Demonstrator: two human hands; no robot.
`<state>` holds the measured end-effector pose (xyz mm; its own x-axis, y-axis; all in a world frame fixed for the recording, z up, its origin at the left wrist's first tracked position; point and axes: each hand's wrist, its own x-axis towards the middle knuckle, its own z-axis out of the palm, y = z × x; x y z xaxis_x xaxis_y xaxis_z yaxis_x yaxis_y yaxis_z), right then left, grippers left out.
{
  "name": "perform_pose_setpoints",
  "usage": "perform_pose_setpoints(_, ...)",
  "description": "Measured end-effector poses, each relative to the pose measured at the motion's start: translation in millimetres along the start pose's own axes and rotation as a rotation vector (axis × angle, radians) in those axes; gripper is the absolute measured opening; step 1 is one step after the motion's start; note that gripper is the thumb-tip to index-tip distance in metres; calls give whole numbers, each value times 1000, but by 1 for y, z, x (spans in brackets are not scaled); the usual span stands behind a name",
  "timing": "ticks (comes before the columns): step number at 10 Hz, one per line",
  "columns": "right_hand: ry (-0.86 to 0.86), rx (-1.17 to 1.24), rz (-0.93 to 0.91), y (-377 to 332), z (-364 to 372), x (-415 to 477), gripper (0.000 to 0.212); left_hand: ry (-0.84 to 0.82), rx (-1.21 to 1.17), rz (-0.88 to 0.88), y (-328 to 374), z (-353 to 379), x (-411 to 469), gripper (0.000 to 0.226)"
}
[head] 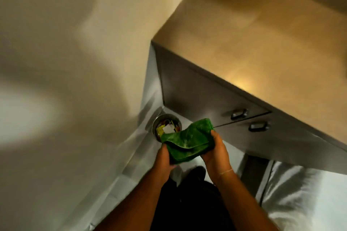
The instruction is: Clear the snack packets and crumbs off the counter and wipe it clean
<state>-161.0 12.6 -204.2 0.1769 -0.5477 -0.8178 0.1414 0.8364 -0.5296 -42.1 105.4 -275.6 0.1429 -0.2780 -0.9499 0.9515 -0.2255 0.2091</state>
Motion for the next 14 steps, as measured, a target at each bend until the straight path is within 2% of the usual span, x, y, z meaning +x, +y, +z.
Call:
perform_pose_setpoints(1, -44, -27, -34, -41, 14, -50, 48, -135, 42, 68, 15, 23, -61, 51)
perform_pose_setpoints(2, -100, -43, -106, -82, 20, -100, 49, -141, 285, 76, 18, 30, -90, 45)
perform_pose_setpoints(3, -125, -35, -191, -122, 12, -136, 46, -91, 620, 210, 25, 51, -106, 27)
perform_pose_setpoints(4, -108, 43, -282, -168, -9, -161, 35, -62, 834, 429, 29, 92, -127, 25)
perform_pose_setpoints(5, -25, 109, -395, -219, -35, -173, 33, 24, 1103, 875, 34, 133, -154, 44)
perform_pose_setpoints(6, 75, 170, -496, -273, -60, -173, 29, 71, 1326, 1292, 42, 176, -179, 50)
perform_pose_setpoints(7, 142, 270, -568, -329, -89, -163, 29, -85, 1443, 1583, 42, 228, -197, 42)
perform_pose_setpoints(8, 264, 316, -652, -390, -116, -150, 36, -94, 1519, 1711, 45, 265, -209, 34)
perform_pose_setpoints(9, 443, 314, -746, -444, -147, -137, 20, -66, 1536, 1750, 45, 290, -213, 34)
perform_pose_setpoints(10, 701, 164, -906, -478, -168, -125, 17, -19, 1577, 1726, 45, 303, -213, 37)
perform_pose_setpoints(11, 856, -9, -947, -486, -170, -103, 26, 23, 1636, 1658, 47, 304, -207, 42)
perform_pose_setpoints(12, 794, -267, -827, -471, -154, -71, 45, 75, 1567, 1687, 54, 309, -204, 34)
perform_pose_setpoints(13, 592, -576, -715, -440, -128, -45, 66, 105, 1580, 1762, 68, 307, -196, 25)
perform_pose_setpoints(14, 511, -868, -740, -411, -101, -33, 73, 180, 1719, 1710, 78, 307, -188, 42)
